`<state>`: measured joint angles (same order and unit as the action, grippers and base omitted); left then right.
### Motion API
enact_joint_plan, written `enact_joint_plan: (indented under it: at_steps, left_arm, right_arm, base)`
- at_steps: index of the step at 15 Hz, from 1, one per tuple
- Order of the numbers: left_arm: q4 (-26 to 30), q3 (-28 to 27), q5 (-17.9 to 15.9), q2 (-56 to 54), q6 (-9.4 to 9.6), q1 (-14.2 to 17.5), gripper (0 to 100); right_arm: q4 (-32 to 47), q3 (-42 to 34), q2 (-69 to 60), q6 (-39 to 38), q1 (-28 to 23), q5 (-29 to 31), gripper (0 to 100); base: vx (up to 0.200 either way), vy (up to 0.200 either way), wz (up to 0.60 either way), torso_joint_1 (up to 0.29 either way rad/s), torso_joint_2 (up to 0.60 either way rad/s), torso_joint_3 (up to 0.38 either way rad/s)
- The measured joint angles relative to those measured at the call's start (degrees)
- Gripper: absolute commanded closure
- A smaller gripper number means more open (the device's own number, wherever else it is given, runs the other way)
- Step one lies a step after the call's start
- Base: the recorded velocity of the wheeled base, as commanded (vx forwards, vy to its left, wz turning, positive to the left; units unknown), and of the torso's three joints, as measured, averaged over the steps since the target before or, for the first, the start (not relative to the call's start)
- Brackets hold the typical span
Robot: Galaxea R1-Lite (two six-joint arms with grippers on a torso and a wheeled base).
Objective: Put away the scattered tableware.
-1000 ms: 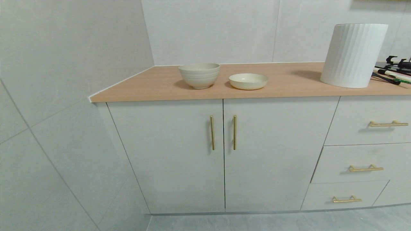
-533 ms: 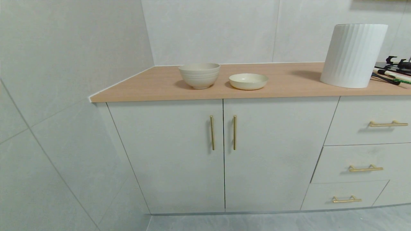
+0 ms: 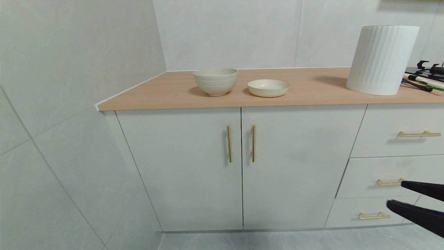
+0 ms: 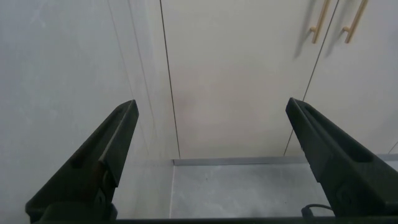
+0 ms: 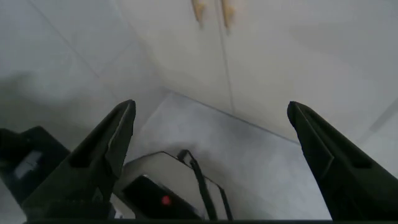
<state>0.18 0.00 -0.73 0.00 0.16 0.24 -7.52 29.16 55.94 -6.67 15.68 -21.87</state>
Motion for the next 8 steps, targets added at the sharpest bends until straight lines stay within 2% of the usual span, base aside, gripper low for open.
enact_joint_plan:
  at_steps: [4,8]
  left_arm:
    - [0.0,0.0,-0.05,0.0,0.11,0.0,0]
    - [0.0,0.0,-0.05,0.0,0.11,0.0,0]
  right_arm:
    - [-13.52,8.29,21.67,-0.46,4.27,-1.88,0]
    - [-17.54,23.45,39.97,-2.57,7.89,-2.54,0]
  base:
    - [0.0,0.0,0.0,0.0,0.0,0.0]
    - [0.0,0.0,0.0,0.0,0.0,0.0]
